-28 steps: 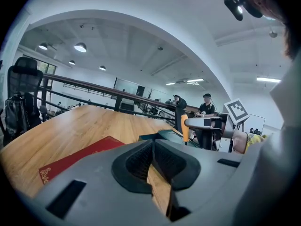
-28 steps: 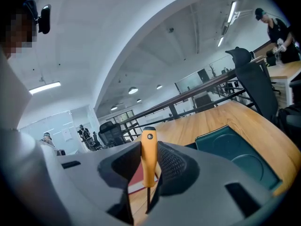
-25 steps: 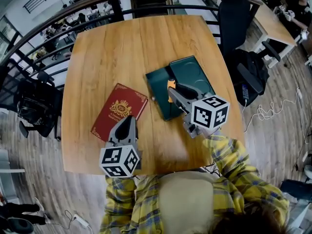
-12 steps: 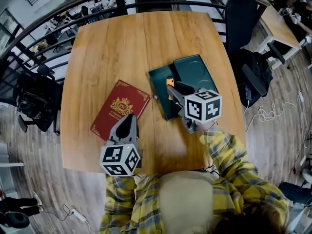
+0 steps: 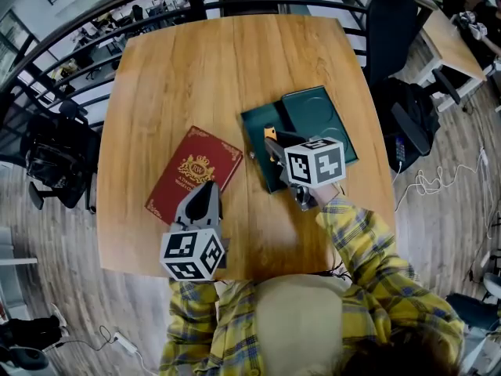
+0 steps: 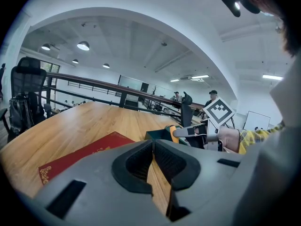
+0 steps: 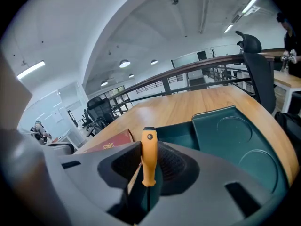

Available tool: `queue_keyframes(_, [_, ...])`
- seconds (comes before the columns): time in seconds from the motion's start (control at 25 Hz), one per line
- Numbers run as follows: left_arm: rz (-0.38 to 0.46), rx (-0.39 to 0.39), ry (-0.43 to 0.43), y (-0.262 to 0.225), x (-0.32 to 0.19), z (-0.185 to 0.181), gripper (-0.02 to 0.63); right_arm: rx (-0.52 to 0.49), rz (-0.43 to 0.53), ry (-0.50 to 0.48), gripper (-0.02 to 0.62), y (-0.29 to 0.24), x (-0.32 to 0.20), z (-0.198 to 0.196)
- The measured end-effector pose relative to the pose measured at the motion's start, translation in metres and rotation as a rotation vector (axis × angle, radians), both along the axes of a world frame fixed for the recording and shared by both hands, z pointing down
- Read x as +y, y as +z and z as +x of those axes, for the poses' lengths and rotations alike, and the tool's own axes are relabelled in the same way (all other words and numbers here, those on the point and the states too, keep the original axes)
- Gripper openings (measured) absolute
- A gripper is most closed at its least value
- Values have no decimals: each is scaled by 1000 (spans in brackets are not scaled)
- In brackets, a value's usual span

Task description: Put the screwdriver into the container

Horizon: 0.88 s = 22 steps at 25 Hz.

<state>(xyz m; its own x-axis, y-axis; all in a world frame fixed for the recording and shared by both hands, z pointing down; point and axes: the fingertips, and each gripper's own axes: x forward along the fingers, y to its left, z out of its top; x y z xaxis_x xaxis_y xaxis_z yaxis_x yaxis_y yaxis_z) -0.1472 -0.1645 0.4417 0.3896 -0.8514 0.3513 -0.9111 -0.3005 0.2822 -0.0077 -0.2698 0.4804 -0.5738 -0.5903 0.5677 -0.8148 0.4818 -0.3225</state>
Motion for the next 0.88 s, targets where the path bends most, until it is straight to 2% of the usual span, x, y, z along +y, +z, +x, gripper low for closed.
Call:
queue_keyframes(0.64, [-1, 4, 8, 0, 2, 2, 20, 131, -151, -23, 163, 36, -21, -18])
queue_keyframes(0.88, [-3, 3, -4, 1, 7, 0, 20, 206, -202, -8, 163, 62, -27, -14])
